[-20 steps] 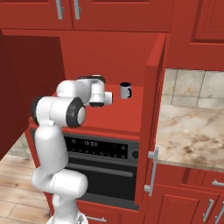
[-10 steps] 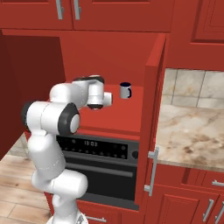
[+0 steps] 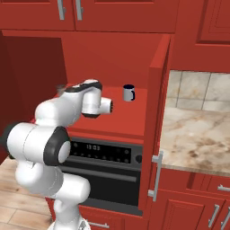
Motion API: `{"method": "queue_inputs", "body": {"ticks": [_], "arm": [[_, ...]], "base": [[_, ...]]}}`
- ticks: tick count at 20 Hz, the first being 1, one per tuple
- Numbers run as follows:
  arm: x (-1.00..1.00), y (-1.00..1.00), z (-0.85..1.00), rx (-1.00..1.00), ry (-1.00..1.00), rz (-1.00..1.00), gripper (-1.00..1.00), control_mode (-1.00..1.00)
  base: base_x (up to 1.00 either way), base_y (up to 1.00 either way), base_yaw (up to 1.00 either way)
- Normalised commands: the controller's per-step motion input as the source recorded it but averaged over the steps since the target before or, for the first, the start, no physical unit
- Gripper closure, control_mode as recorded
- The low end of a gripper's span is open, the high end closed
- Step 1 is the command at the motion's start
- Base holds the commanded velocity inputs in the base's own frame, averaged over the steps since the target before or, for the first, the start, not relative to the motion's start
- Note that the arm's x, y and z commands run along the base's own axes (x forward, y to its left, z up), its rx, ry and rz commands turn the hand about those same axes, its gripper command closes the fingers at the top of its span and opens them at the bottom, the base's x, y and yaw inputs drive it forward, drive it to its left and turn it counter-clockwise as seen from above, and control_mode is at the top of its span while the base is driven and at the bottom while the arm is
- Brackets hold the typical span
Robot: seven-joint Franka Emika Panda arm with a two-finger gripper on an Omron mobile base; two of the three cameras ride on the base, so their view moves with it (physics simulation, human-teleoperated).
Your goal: Take the cinnamon bottle from the cabinet and place it on the dining table, next to the plate with the cupcake. Then take the chocolate from the dining counter and place it on the cupcake plate.
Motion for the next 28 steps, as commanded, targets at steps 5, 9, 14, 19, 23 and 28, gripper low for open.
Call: {"method": "queue_inputs", "body": {"ticks": [5, 9, 14, 19, 23, 28], "arm": [[-0.55, -0.11, 0.32, 0.0, -0.02, 0.01, 1.0, -1.0], [-0.56, -0.18, 0.25, 0.0, -0.04, 0.04, 1.0, -1.0], [-0.57, -0.2, 0.14, 0.0, -0.02, 0.05, 1.0, -1.0], [-0.51, -0.23, 0.03, 0.0, 0.0, 0.0, 1.0, -1.0], [-0.13, -0.12, 0.0, 0.0, 0.01, -0.05, 1.0, -1.0], [0.0, 0.0, 0.0, 0.0, 0.0, 0.0, 1.0, 1.0]], "base": [[0.0, 0.0, 0.0], [0.0, 0.0, 0.0], [0.0, 0.0, 0.0], [0.0, 0.0, 0.0], [0.0, 0.0, 0.0], [-0.06, -0.01, 0.0]]}}
